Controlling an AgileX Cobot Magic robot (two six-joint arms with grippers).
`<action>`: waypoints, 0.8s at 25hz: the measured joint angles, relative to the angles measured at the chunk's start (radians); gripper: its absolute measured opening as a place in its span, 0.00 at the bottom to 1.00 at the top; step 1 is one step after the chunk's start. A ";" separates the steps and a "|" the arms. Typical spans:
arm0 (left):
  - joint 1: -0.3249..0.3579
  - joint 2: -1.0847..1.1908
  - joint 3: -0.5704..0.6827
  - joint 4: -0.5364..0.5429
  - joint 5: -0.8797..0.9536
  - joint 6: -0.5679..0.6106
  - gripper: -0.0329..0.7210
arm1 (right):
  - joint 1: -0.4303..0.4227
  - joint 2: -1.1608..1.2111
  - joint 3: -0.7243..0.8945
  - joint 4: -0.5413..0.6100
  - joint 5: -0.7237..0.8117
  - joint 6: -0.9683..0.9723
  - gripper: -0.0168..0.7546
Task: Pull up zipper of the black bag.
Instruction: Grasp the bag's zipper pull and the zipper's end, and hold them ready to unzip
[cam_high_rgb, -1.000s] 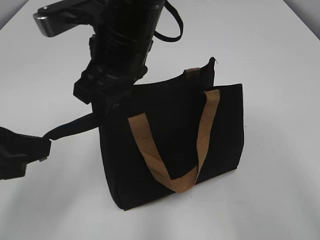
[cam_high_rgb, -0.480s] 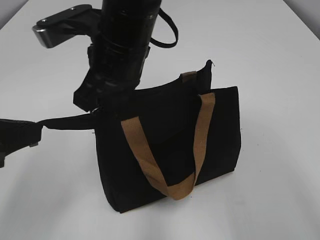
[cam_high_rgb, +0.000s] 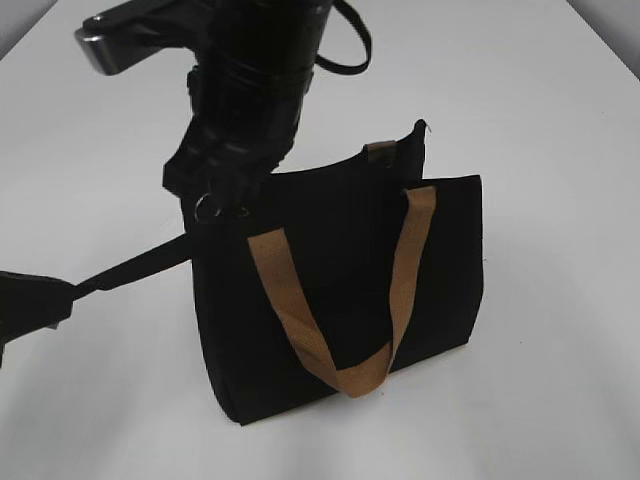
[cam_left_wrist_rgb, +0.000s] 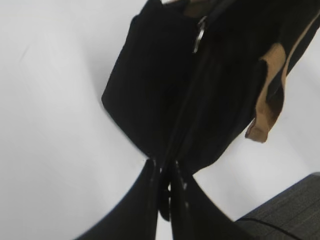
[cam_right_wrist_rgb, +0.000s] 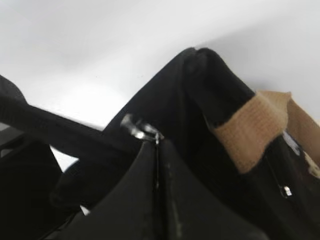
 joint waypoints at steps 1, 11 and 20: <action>0.000 0.000 0.000 0.000 0.010 0.000 0.08 | -0.009 -0.009 0.000 -0.006 0.003 0.000 0.02; 0.013 0.048 0.000 0.012 0.071 0.000 0.08 | -0.092 -0.063 0.004 -0.034 0.027 0.011 0.02; 0.021 0.049 -0.006 0.046 0.078 0.000 0.08 | -0.234 -0.086 0.005 -0.035 0.034 0.045 0.02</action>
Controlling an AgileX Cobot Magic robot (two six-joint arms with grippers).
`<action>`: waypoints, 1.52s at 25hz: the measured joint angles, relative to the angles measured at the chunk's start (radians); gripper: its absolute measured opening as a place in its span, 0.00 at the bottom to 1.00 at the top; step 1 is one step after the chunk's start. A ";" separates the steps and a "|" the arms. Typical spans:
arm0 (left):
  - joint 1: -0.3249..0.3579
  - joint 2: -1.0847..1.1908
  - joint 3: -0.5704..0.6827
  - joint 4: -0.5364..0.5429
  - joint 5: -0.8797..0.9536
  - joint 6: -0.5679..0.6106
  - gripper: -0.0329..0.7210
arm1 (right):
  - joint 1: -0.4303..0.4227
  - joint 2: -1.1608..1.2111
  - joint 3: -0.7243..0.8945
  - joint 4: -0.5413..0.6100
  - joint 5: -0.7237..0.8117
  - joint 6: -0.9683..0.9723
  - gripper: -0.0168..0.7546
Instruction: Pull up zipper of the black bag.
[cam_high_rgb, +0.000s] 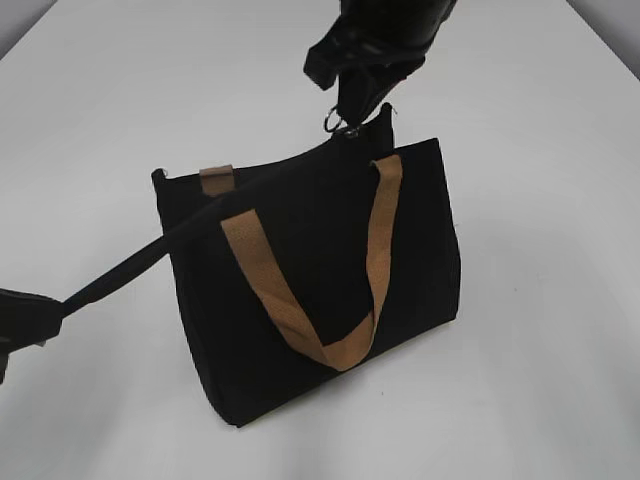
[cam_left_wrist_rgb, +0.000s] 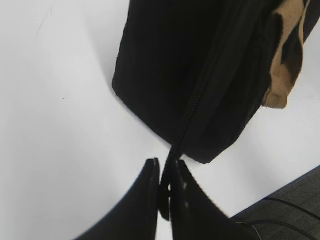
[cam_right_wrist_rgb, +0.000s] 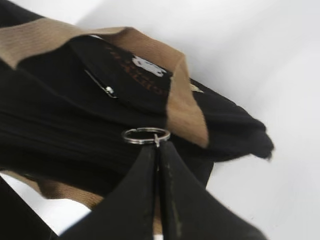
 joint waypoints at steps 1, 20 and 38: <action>0.000 0.000 0.000 0.000 0.000 0.000 0.08 | -0.015 0.000 0.000 0.000 0.000 0.003 0.02; 0.002 -0.093 -0.105 -0.028 0.146 0.000 0.43 | -0.088 -0.128 0.002 -0.027 -0.011 0.167 0.82; 0.002 -0.833 -0.129 0.015 0.747 -0.099 0.47 | -0.088 -1.087 0.991 -0.047 -0.016 0.254 0.75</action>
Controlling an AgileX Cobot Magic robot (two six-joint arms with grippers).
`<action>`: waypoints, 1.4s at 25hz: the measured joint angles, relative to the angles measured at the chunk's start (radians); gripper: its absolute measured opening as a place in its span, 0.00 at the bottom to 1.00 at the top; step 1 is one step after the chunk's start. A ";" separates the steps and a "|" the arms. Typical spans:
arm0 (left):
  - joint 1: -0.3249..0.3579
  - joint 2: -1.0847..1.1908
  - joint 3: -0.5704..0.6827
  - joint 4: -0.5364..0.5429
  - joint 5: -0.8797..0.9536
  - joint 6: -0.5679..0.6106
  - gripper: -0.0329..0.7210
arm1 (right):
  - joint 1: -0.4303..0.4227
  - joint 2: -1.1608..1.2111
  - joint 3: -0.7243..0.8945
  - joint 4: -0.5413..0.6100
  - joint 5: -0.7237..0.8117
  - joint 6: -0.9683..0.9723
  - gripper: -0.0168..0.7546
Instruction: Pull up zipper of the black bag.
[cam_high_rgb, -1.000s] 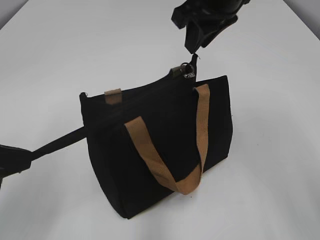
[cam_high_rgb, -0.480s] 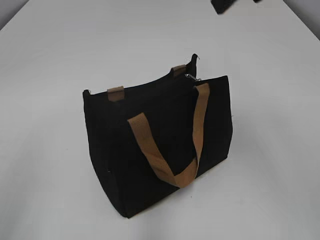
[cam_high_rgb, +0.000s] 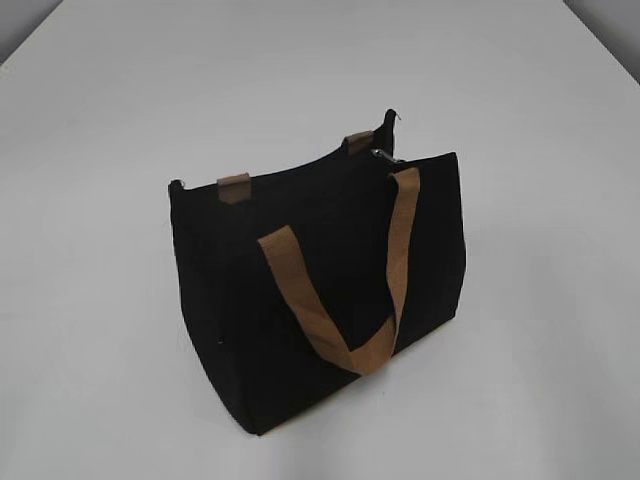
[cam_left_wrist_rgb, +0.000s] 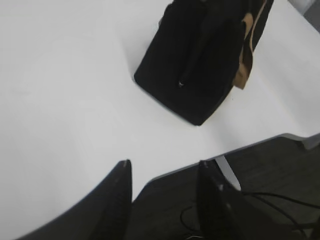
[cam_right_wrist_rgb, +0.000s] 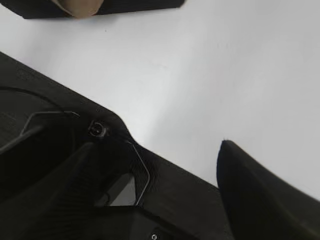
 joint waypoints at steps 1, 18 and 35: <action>0.000 -0.016 -0.003 0.015 0.001 0.000 0.47 | 0.000 -0.098 0.040 0.000 0.004 0.005 0.75; 0.002 0.025 0.066 0.112 -0.159 0.035 0.47 | 0.000 -0.822 0.382 -0.036 -0.106 0.005 0.75; 0.147 0.015 0.066 0.111 -0.164 0.036 0.47 | 0.000 -0.822 0.384 0.019 -0.124 0.001 0.75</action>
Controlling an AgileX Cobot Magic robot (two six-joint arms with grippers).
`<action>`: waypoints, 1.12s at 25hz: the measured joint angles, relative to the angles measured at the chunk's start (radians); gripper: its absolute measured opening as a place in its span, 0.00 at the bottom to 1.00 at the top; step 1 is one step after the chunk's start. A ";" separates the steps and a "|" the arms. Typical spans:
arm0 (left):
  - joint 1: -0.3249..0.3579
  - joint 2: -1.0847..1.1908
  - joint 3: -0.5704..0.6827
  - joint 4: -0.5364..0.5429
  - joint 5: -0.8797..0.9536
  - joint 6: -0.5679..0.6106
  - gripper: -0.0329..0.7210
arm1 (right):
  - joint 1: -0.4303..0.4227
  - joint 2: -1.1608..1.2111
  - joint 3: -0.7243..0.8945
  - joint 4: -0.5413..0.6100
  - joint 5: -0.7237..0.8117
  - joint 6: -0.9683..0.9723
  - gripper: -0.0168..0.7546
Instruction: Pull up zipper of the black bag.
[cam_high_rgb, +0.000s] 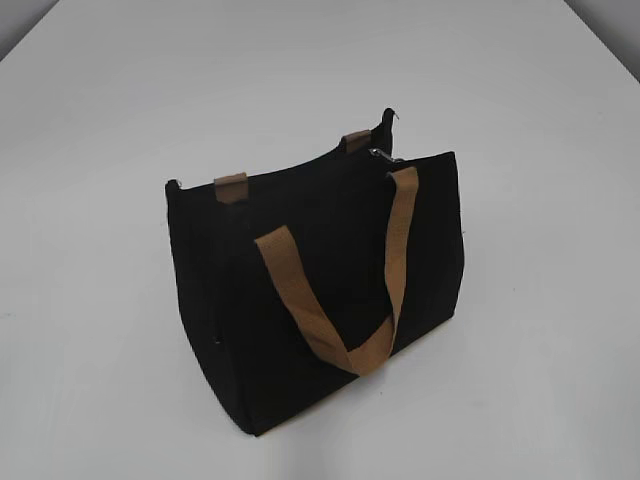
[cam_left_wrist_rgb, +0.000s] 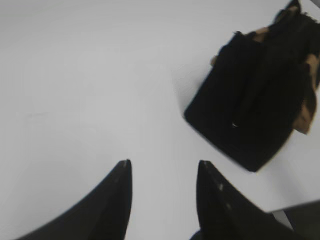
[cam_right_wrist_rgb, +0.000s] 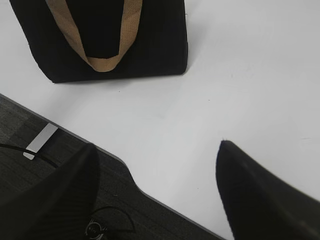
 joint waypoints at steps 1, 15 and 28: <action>0.056 -0.001 0.000 0.000 0.000 0.000 0.47 | -0.006 -0.001 0.000 0.000 0.000 0.000 0.75; 0.398 -0.039 0.000 -0.001 0.000 0.000 0.47 | -0.426 -0.029 0.000 0.004 -0.003 -0.001 0.75; 0.398 -0.039 0.000 -0.001 0.000 0.000 0.47 | -0.426 -0.029 0.000 0.004 -0.003 -0.001 0.75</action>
